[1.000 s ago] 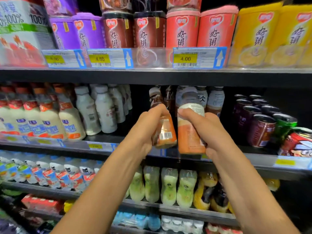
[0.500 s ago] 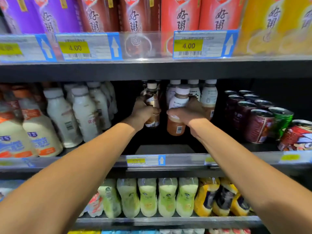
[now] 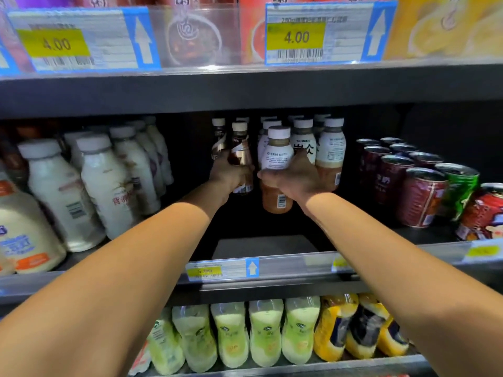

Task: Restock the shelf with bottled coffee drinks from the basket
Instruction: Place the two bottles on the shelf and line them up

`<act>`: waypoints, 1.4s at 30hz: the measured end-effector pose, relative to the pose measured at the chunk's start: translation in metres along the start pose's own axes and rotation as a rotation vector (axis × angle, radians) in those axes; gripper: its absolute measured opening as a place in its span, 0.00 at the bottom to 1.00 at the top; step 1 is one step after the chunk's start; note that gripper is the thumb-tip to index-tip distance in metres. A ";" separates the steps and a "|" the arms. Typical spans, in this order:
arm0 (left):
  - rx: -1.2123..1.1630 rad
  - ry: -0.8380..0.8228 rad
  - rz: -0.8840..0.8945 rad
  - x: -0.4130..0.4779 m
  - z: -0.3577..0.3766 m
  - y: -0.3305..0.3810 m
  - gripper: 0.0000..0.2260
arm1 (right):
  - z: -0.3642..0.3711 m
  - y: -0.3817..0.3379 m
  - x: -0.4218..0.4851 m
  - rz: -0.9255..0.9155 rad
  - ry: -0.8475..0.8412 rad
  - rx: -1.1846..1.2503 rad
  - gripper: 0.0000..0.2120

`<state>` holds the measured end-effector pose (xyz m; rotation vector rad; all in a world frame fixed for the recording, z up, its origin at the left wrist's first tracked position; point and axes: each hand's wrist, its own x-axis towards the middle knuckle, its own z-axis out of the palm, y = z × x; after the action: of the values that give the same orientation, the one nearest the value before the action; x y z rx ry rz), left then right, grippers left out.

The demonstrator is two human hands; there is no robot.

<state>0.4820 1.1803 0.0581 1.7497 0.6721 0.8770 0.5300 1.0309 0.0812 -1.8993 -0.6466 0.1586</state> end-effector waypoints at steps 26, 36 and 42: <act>-0.017 -0.006 -0.112 0.017 0.009 0.001 0.22 | 0.008 0.005 0.020 -0.026 0.016 -0.023 0.31; 0.082 0.007 -0.163 0.007 0.006 0.014 0.22 | -0.008 0.001 0.007 -0.102 -0.053 -0.174 0.35; 0.638 -0.231 -0.030 -0.049 -0.008 0.051 0.10 | -0.051 -0.015 -0.022 -0.122 -0.037 -0.746 0.27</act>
<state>0.4488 1.1299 0.0956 2.3526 0.8803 0.4426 0.5263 0.9824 0.1122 -2.5586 -0.9303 -0.1513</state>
